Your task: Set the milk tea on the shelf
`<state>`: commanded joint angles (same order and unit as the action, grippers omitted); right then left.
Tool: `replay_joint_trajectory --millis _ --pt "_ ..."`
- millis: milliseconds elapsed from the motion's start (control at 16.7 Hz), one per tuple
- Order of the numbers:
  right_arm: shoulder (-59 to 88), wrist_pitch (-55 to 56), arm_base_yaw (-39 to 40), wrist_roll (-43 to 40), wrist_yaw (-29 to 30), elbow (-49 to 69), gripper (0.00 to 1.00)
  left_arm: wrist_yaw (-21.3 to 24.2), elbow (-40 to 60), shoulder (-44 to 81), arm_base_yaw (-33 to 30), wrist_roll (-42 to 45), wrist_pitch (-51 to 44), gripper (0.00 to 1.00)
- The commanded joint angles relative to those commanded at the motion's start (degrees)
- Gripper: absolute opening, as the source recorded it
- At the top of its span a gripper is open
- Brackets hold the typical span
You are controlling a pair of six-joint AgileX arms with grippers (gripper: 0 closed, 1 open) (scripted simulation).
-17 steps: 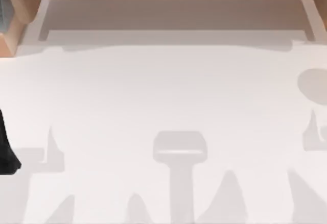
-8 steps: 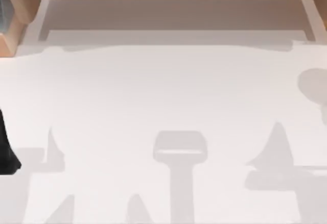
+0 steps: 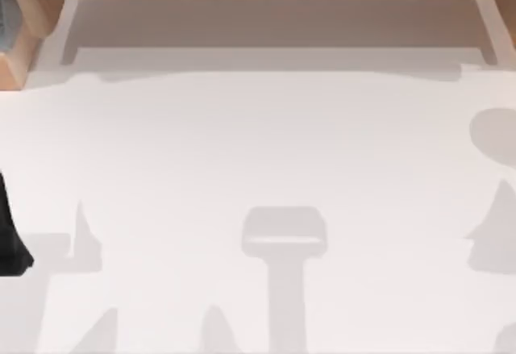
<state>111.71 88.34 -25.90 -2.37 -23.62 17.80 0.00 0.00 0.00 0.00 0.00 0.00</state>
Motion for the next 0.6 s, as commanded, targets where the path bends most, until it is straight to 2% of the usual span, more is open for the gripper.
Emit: replay_joint_trajectory --millis 420,600 --pt "1.4 0.8 0.0 0.0 -0.1 0.0 1.00 0.0 0.0 0.0 0.0 0.0 0.0 1.00" --pt "3.2 -0.8 1.3 0.1 1.3 3.7 1.00 0.0 0.0 0.0 0.0 0.0 0.0 1.00"
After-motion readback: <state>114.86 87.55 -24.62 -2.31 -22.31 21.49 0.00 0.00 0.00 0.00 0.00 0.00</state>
